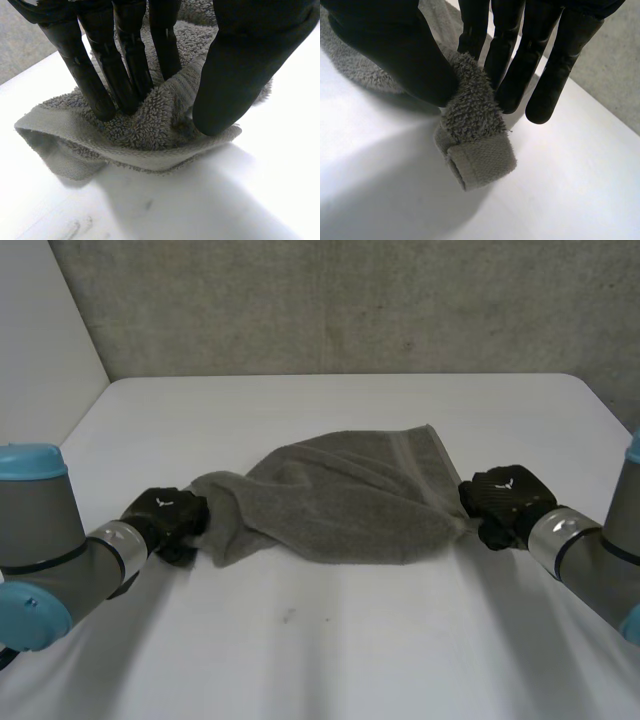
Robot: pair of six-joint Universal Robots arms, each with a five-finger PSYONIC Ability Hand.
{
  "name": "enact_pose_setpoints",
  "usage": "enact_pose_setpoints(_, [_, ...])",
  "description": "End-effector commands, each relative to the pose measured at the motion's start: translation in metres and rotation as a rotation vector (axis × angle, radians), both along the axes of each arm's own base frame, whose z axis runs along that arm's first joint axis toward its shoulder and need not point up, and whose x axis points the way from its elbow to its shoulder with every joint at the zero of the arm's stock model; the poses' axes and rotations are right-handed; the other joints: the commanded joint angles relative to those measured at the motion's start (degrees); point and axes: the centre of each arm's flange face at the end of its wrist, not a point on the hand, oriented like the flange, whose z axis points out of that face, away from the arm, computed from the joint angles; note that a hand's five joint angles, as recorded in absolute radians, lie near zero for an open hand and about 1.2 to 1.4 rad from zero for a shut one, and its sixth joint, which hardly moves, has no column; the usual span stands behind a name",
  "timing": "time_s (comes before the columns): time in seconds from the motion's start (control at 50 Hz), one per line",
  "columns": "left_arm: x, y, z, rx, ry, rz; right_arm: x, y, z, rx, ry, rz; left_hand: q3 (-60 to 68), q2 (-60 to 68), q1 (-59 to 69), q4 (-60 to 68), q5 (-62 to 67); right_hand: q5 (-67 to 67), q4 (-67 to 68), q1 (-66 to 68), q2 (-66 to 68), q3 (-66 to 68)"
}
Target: Fold the towel.
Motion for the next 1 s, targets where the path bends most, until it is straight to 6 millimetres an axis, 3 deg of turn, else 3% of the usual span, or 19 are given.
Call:
enact_pose_setpoints(0.02, [-0.003,0.008,-0.006,0.011,-0.003,-0.011,-0.018,0.003,-0.006,0.034,-0.007,-0.034,5.3,5.3,5.6,5.3,5.3,13.4,11.5,24.9,12.6,11.8])
enact_pose_setpoints(0.12, [-0.006,0.003,-0.006,-0.031,0.006,-0.014,-0.031,-0.001,-0.011,0.06,-0.018,-0.057,9.1,9.2,9.4,9.2,9.2,13.4,11.5,24.9,12.6,11.8])
enact_pose_setpoints(0.18, [-0.006,-0.002,-0.005,-0.07,0.015,-0.013,-0.033,-0.001,-0.012,0.065,-0.021,-0.058,18.7,18.8,19.0,18.8,18.8,13.4,11.5,24.9,12.6,11.8])
enact_pose_setpoints(0.22, [-0.007,-0.004,-0.003,-0.094,0.018,-0.017,-0.036,-0.002,-0.012,0.065,-0.022,-0.061,33.6,33.7,33.9,33.7,33.6,13.4,11.5,24.9,12.6,11.8])
enact_pose_setpoints(0.34, [-0.009,-0.001,0.002,-0.106,0.015,-0.017,-0.042,-0.005,-0.004,0.046,-0.014,-0.073,33.7,33.7,34.0,33.7,33.7,13.4,11.5,24.9,12.6,11.8])
enact_pose_setpoints(0.38, [-0.01,0.005,0.023,-0.142,0.033,-0.021,-0.043,-0.003,0.013,0.001,-0.005,-0.071,33.7,33.7,34.0,33.7,33.7,13.4,11.5,24.9,12.6,11.8])
enact_pose_setpoints(0.4, [-0.01,0.005,0.023,-0.142,0.033,-0.021,-0.043,-0.003,0.013,0.001,-0.004,-0.071,33.7,33.7,34.0,33.7,33.7,13.4,11.5,24.9,12.6,11.8])
enact_pose_setpoints(0.44, [-0.006,0.019,0.047,-0.158,0.041,-0.022,-0.049,0.001,0.031,-0.021,0.033,-0.073,33.7,33.7,34.0,33.7,33.7,13.4,11.5,24.9,12.6,11.8])
enact_pose_setpoints(0.46, [-0.006,0.019,0.047,-0.158,0.041,-0.022,-0.049,0.001,0.031,-0.021,0.033,-0.073,33.7,33.7,34.0,33.7,33.7,13.4,11.5,24.9,12.6,11.8])
enact_pose_setpoints(0.5, [-0.005,0.028,0.057,-0.152,0.04,-0.024,-0.058,0.009,0.053,-0.03,0.095,-0.074,33.7,33.7,34.0,33.7,33.7,13.4,11.5,24.9,12.6,11.8])
enact_pose_setpoints(0.54, [-0.001,0.046,0.078,-0.133,0.036,-0.028,-0.062,0.014,0.062,-0.02,0.134,-0.069,33.7,33.7,34.0,33.7,33.7,13.4,11.5,24.9,12.6,11.8])
enact_pose_setpoints(0.68, [0.015,0.074,0.102,-0.02,0.004,-0.002,-0.074,0.04,0.084,0.066,0.3,-0.007,33.7,33.7,34.0,33.7,33.7,13.4,11.5,24.9,12.6,11.8])
enact_pose_setpoints(0.76, [0.03,0.084,0.1,0.132,-0.027,0.045,-0.075,0.058,0.088,0.127,0.393,0.076,33.7,33.7,34.0,33.7,33.7,13.4,11.5,24.9,12.6,11.8])
enact_pose_setpoints(0.84, [0.035,0.087,0.094,0.214,-0.041,0.064,-0.076,0.063,0.084,0.151,0.437,0.108,33.7,33.7,34.0,33.7,33.7,13.4,11.5,24.9,12.6,11.8])
enact_pose_setpoints(0.88, [0.037,0.087,0.091,0.226,-0.048,0.068,-0.076,0.064,0.073,0.19,0.464,0.133,33.7,33.7,34.0,33.7,33.7,13.4,11.5,24.9,12.6,11.8])
enact_pose_setpoints(0.94, [0.04,0.08,0.074,0.281,-0.08,0.065,-0.075,0.062,0.064,0.224,0.465,0.146,33.7,33.7,34.0,33.7,33.7,13.4,11.5,24.9,12.6,11.8])
enact_pose_setpoints(0.98, [0.04,0.07,0.056,0.319,-0.119,0.042,-0.077,0.052,0.042,0.314,0.475,0.161,33.7,33.7,34.0,33.7,33.7,13.4,11.5,24.9,12.6,11.8])
enact_pose_setpoints(1.0, [0.04,0.07,0.056,0.319,-0.119,0.042,-0.077,0.052,0.042,0.314,0.475,0.161,33.7,33.7,34.0,33.7,33.7,13.4,11.5,24.9,12.6,11.8])
